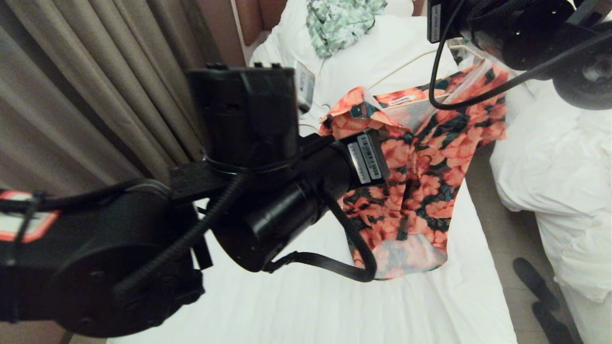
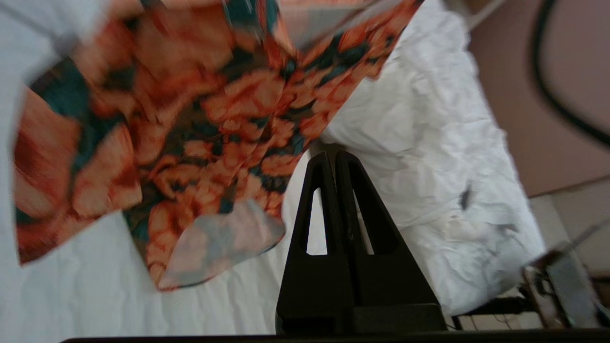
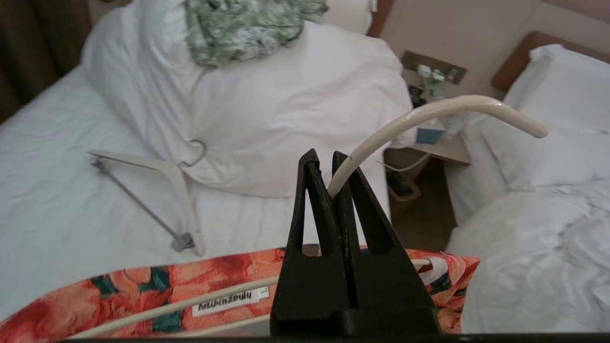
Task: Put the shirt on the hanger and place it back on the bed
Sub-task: Take the clothes hanger out of the clothes
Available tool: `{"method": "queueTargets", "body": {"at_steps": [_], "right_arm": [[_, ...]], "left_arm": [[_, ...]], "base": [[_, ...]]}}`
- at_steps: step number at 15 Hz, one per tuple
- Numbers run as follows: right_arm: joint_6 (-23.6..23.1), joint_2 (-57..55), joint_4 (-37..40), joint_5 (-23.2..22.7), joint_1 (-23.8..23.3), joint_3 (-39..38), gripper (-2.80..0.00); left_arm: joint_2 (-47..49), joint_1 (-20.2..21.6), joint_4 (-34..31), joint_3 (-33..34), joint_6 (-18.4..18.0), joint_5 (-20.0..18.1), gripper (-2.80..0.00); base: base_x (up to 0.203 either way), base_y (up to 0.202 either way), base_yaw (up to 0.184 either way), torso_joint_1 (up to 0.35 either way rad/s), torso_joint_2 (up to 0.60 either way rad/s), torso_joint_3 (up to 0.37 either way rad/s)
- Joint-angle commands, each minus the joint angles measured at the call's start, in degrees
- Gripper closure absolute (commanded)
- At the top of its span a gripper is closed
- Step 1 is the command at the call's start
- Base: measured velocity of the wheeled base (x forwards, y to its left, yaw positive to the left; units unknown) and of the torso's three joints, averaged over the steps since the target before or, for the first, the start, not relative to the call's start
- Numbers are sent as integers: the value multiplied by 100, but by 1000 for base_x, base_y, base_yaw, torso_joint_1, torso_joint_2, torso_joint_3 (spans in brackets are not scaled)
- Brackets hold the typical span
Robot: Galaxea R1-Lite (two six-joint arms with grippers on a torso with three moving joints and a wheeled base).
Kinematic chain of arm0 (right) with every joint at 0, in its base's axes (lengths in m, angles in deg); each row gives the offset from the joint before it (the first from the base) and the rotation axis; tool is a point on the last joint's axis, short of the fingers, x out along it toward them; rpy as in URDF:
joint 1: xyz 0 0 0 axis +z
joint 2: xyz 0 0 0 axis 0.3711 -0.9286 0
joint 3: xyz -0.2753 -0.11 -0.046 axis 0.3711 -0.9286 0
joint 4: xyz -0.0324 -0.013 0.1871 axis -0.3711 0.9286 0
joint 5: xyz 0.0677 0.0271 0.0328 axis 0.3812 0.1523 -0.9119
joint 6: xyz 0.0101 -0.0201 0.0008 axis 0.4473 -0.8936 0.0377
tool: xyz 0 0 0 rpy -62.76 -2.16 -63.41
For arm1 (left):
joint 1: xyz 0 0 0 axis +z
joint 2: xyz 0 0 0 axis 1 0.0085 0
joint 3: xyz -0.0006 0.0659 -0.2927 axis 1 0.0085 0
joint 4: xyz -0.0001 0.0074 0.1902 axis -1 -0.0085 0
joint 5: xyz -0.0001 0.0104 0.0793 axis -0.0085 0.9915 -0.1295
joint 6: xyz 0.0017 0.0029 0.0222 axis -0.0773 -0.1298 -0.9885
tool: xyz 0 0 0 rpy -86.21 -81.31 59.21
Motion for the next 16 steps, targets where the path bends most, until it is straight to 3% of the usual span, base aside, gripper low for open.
{"method": "queueTargets", "body": {"at_steps": [1, 3, 4, 9, 13, 16], "right_arm": [[0, -143, -35, 27, 127, -5, 0], [114, -163, -37, 49, 274, -40, 0], [127, -171, -37, 83, 355, -57, 0], [237, -277, -37, 225, 674, -119, 0], [237, -277, -37, 295, 736, -135, 0], [237, -293, -37, 295, 830, -143, 0]], "left_arm": [[904, -66, 29, -210, 104, 274, 0], [1341, 21, 34, -362, 145, 370, 0], [1362, 67, 0, -428, 140, 417, -280], [1384, 194, -261, -740, 154, 930, -280], [1136, 273, -258, -768, 145, 1035, -280], [907, 626, -261, -883, 111, 1040, -280]], "base": [[0, 0, 0, 0, 0, 0], [0, 0, 0, 0, 0, 0], [0, 0, 0, 0, 0, 0], [0, 0, 0, 0, 0, 0], [0, 0, 0, 0, 0, 0], [0, 0, 0, 0, 0, 0]]}}
